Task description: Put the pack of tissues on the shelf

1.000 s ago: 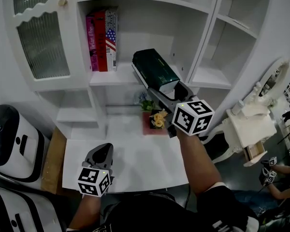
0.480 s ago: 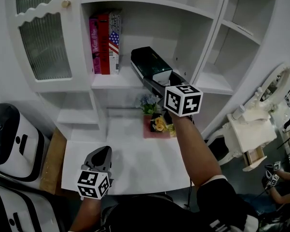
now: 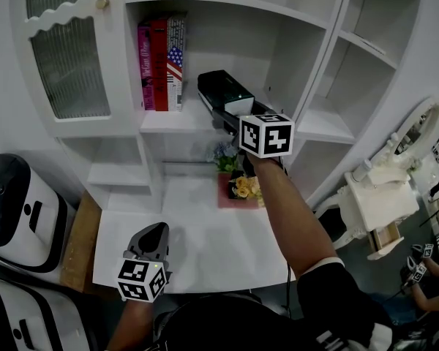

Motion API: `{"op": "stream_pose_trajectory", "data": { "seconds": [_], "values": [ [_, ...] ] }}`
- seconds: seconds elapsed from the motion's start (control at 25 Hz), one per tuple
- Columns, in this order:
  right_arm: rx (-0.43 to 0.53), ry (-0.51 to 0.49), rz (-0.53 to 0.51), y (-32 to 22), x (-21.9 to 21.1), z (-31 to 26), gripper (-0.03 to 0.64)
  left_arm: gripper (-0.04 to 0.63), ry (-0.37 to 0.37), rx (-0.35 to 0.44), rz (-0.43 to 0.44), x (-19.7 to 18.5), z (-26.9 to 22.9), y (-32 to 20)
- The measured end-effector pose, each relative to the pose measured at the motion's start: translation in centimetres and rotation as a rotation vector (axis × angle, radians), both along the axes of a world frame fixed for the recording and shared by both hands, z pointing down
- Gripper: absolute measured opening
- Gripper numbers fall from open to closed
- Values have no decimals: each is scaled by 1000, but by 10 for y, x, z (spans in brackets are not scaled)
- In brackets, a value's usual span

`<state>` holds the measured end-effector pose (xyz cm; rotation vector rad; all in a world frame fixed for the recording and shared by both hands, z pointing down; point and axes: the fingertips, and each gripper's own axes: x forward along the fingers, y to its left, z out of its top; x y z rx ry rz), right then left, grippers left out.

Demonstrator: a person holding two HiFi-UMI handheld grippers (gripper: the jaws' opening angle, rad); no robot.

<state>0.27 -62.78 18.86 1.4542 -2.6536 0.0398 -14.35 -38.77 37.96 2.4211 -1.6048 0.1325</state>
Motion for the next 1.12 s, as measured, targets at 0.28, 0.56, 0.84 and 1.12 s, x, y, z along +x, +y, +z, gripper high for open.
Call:
{"op": "stream_pose_trajectory", "data": {
  "seconds": [0.28, 0.56, 0.84, 1.12],
  "values": [
    [-34, -7, 24, -3, 1, 1, 431, 15, 8, -8, -3, -2, 3, 5],
    [-43, 70, 13, 0, -2, 11, 433, 17, 10, -13, -4, -4, 5, 12],
    [-27, 77, 5, 3, -1, 13, 439, 15, 10, -18, 0, -3, 7, 17],
    [-8, 63, -20, 11, 2, 11, 439, 15, 9, -27, 5, -1, 10, 25]
  ]
}}
